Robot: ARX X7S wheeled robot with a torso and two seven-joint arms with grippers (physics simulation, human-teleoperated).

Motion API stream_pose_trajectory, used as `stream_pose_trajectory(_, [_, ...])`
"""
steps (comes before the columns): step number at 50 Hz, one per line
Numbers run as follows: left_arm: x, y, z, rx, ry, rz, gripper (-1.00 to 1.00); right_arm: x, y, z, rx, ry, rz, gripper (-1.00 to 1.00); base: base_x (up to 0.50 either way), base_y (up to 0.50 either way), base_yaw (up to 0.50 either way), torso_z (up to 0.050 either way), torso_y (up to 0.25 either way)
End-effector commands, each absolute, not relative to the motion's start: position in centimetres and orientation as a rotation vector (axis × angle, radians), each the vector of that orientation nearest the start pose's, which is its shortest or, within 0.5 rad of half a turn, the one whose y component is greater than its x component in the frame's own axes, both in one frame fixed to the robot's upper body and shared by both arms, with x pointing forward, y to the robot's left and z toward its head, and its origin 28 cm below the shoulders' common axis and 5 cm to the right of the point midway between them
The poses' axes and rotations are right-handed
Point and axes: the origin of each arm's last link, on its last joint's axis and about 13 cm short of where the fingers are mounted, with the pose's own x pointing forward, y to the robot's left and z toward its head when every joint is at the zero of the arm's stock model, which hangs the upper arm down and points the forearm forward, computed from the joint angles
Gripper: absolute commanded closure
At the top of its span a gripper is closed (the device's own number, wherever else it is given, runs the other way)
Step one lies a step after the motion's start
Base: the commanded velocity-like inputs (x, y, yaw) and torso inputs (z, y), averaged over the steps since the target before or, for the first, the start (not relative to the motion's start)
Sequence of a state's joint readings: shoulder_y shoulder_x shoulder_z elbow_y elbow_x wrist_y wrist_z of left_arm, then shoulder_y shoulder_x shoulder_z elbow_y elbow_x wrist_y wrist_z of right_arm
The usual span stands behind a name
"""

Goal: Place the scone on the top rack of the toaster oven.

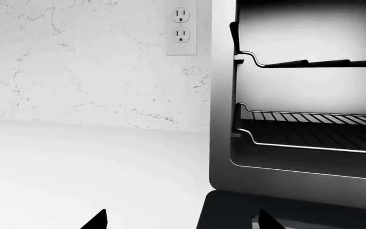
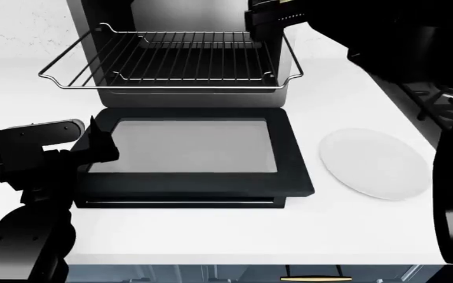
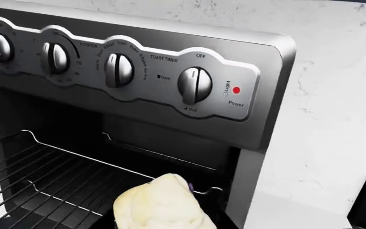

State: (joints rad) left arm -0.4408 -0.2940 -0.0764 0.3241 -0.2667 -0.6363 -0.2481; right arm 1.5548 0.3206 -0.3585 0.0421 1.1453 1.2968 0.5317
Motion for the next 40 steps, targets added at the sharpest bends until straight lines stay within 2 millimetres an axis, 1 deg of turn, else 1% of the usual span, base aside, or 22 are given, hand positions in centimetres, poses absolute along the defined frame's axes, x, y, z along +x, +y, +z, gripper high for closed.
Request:
stream_pose_trajectory(1, [27.5, 27.4, 14.9, 0.021, -0.098, 0.251, -1.0, 30.6, -6.9, 38.3, -0.133, -0.006, 0.383, 1.0, 0.0, 0.0, 0.0, -0.01, 0.0])
stream_pose_trajectory(19, [27.4, 27.4, 14.8, 0.022, -0.095, 0.25, -1.0, 31.9, -4.9, 37.6, -0.101, 0.005, 0.495, 1.0, 0.0, 0.0, 0.0, -0.001, 0.0])
stream_pose_trajectory(33, [27.5, 27.3, 14.7, 0.023, -0.093, 0.249, -1.0, 32.8, -4.0, 37.0, -0.037, 0.007, 0.544, 1.0, 0.0, 0.0, 0.0, -0.001, 0.0])
stream_pose_trajectory(40, [27.5, 27.3, 14.5, 0.025, -0.089, 0.248, -1.0, 33.1, -3.7, 36.3, 0.013, 0.022, 0.566, 1.0, 0.0, 0.0, 0.0, -0.001, 0.0])
